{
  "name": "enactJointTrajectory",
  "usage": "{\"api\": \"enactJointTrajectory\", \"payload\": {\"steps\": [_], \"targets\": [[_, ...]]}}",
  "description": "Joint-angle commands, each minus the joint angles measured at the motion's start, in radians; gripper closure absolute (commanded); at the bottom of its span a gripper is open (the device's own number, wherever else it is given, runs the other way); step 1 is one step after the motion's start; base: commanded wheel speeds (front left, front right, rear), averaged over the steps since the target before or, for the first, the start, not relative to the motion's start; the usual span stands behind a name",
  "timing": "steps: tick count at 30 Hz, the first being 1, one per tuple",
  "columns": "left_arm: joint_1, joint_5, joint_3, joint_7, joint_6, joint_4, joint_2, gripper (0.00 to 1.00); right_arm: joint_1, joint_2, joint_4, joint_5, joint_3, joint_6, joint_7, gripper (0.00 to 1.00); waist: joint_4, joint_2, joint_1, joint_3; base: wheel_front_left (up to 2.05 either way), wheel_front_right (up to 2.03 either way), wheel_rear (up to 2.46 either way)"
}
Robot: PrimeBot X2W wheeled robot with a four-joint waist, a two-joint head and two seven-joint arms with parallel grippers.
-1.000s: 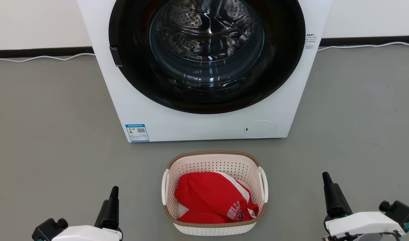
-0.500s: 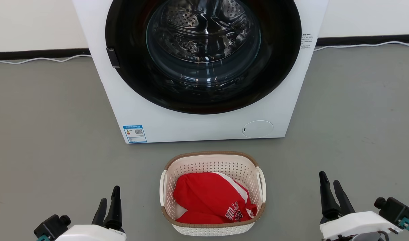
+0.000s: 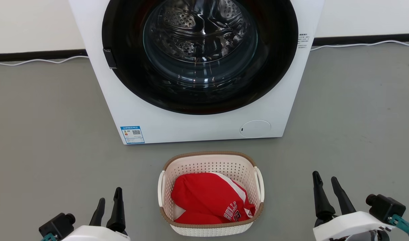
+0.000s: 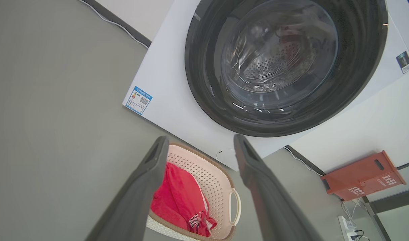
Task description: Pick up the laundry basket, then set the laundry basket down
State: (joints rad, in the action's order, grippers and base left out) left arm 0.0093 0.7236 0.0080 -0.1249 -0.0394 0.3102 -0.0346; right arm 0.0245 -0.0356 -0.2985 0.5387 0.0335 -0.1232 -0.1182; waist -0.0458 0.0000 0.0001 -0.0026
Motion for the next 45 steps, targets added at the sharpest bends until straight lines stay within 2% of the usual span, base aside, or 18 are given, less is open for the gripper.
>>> {"api": "enactJointTrajectory", "payload": {"steps": [1,31,39,45], "targets": [[-0.029,-0.034,0.015,-0.016,0.011,-0.028,-0.009,0.00,0.047,-0.011,0.029,-0.042,-0.018,-0.005,-0.022,0.00,-0.001,0.0000,0.0000,0.000,0.00,0.00,0.00],[-0.024,-0.403,-0.005,-0.107,0.043,-0.044,-0.014,0.00,0.065,-0.014,0.008,-0.444,-0.042,-0.007,-0.113,0.00,-0.016,0.0000,0.0000,0.005,0.00,0.00,0.00],[-0.025,-0.492,-0.008,-0.130,0.048,-0.039,-0.015,0.00,0.073,-0.014,-0.026,-0.509,-0.036,-0.007,-0.137,0.00,-0.020,0.0000,0.0000,0.019,0.00,0.00,0.00],[-0.030,-0.512,-0.008,-0.137,0.046,-0.025,-0.016,0.00,0.086,-0.015,-0.044,-0.530,-0.035,-0.008,-0.144,0.00,-0.022,0.0000,0.0000,0.042,0.00,0.00,0.00]]}}
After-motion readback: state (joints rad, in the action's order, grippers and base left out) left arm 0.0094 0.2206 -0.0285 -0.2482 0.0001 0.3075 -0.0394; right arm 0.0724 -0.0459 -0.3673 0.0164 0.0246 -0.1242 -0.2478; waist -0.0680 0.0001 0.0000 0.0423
